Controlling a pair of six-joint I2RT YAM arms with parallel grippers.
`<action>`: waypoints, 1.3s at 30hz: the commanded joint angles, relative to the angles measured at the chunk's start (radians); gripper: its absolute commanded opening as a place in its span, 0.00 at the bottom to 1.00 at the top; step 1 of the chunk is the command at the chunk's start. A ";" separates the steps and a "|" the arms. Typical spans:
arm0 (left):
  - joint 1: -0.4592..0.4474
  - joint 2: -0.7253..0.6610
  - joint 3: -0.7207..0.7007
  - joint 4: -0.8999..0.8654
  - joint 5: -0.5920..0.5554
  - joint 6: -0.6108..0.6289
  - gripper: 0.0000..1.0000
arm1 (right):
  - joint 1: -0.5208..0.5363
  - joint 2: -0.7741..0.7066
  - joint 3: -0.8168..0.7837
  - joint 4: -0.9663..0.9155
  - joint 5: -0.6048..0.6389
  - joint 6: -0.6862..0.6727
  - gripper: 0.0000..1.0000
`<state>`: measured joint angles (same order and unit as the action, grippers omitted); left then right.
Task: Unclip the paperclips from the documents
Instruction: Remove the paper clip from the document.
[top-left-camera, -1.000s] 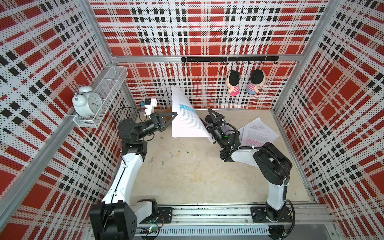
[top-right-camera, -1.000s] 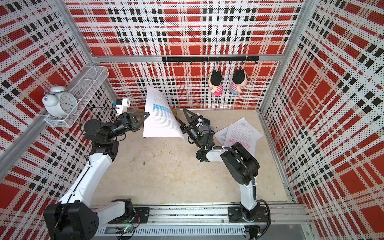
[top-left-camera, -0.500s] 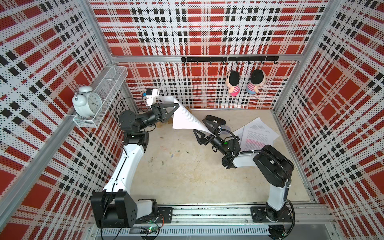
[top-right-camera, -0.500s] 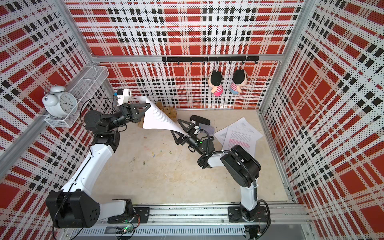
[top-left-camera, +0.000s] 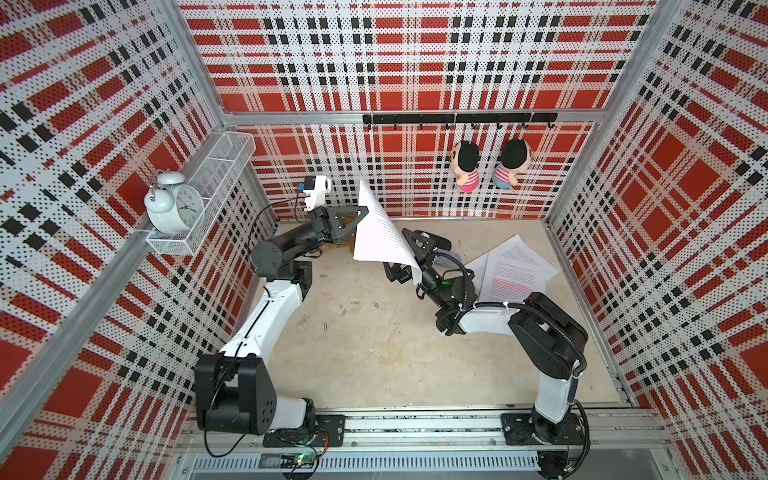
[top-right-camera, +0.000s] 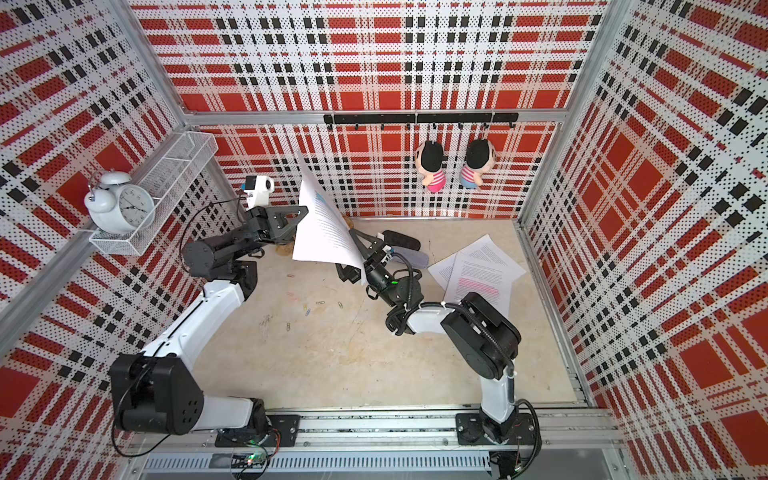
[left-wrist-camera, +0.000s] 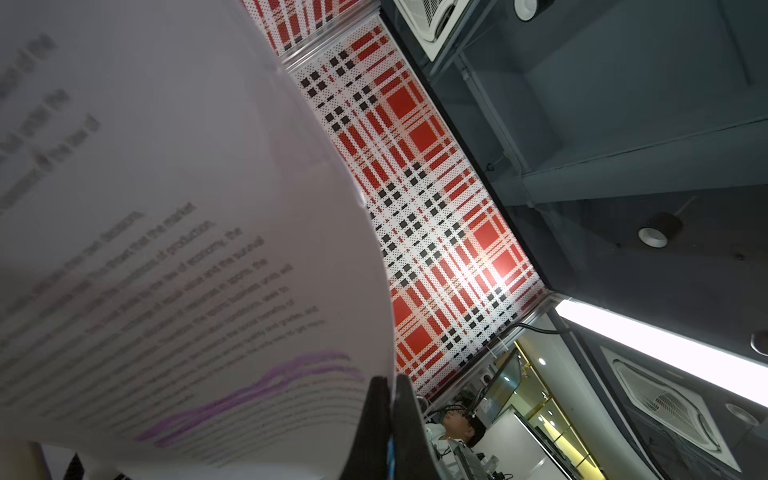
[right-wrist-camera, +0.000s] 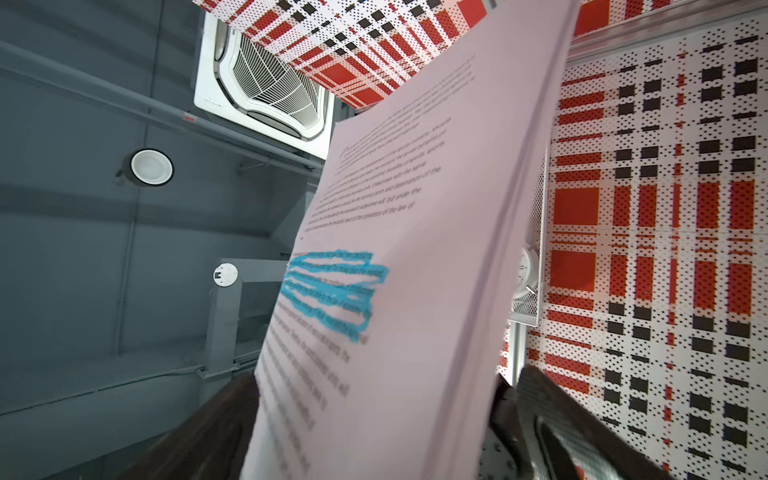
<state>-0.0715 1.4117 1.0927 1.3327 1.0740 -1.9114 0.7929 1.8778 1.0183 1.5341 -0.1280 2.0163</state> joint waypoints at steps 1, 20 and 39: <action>0.001 0.002 -0.021 0.319 -0.037 -0.231 0.00 | -0.025 -0.070 -0.024 0.109 0.014 0.339 1.00; 0.033 -0.158 -0.177 0.160 0.090 -0.182 0.00 | -0.220 -0.154 -0.012 0.107 -0.369 0.279 0.91; 0.061 -0.244 -0.260 0.035 0.162 -0.108 0.00 | -0.268 -0.195 0.000 0.107 -0.486 0.267 0.22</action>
<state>-0.0185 1.1885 0.8360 1.3861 1.2098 -2.0476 0.5266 1.7100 0.9958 1.5349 -0.5743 2.0300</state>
